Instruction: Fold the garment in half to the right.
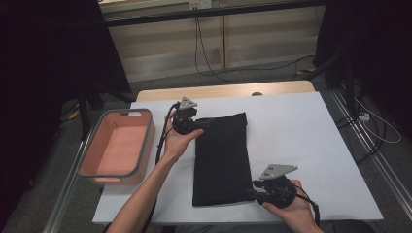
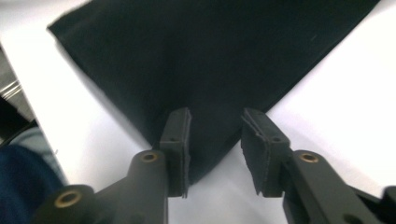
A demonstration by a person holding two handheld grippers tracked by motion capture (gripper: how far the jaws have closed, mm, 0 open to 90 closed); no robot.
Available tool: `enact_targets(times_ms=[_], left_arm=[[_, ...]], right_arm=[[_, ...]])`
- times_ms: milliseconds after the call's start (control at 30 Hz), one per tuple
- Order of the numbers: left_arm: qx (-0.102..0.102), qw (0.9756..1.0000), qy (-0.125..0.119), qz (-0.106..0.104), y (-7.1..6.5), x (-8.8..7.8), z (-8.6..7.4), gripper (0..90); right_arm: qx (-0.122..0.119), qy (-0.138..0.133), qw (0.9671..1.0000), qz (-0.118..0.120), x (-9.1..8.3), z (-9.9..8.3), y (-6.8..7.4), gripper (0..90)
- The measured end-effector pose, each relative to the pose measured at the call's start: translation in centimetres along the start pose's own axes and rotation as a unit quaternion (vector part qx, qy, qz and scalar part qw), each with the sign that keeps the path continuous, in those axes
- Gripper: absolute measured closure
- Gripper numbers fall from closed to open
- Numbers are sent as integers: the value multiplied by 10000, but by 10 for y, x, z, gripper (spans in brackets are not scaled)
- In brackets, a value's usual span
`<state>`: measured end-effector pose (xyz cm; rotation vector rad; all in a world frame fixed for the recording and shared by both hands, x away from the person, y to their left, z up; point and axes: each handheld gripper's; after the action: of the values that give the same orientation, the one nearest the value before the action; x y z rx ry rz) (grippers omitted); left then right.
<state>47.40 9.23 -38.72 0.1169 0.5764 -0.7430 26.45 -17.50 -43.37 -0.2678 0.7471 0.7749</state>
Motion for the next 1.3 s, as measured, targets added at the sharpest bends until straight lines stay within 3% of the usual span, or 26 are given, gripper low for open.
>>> enact_targets(times_ms=[100, 233, 467, 533, 700, 833, 867, 1067, 1300], left_arm=[[10, 10000, 58, -55, -2, -7, -8, 165], [45, 10000, 75, -42, -3, -18, -17, 138], [-257, 9996, 87, -76, 0, -34, -27, 113], [-216, 9996, 136, -100, -1, -37, -33, 101], [-316, 9991, 263, -132, -6, -44, -48, 112], [-244, 9990, 331, -169, -9, -51, -54, 100], [-309, 9990, 275, -142, -12, -54, -55, 98], [-221, 9993, 234, -199, -16, -70, -60, 81], [-387, 9988, 159, -269, -12, -84, -75, 64]], right_arm=[[-24, -72, 9999, -85, 2, 6, -5, 554], [6, -288, 9996, 81, 9, 16, -11, 498], [-152, -537, 9979, 316, 20, 29, -16, 423], [-122, -614, 9973, 374, 22, 30, -17, 408], [-131, -630, 9970, 432, 24, 30, -19, 391], [-120, -697, 9964, 474, 23, 31, -17, 371], [-125, -690, 9962, 512, 23, 32, -16, 371], [-223, -661, 9952, 682, 26, 35, -14, 331], [-422, -527, 9949, 748, 29, 37, -4, 302]])
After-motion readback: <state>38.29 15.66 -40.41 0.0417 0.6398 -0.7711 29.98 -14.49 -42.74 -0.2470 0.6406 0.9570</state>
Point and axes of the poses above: each handheld gripper's, and its own axes: x roughly forward along the jaws, z roughly out of its top, y roughly to its left, and after that the axes turned 5 degrees about -x, right-handed
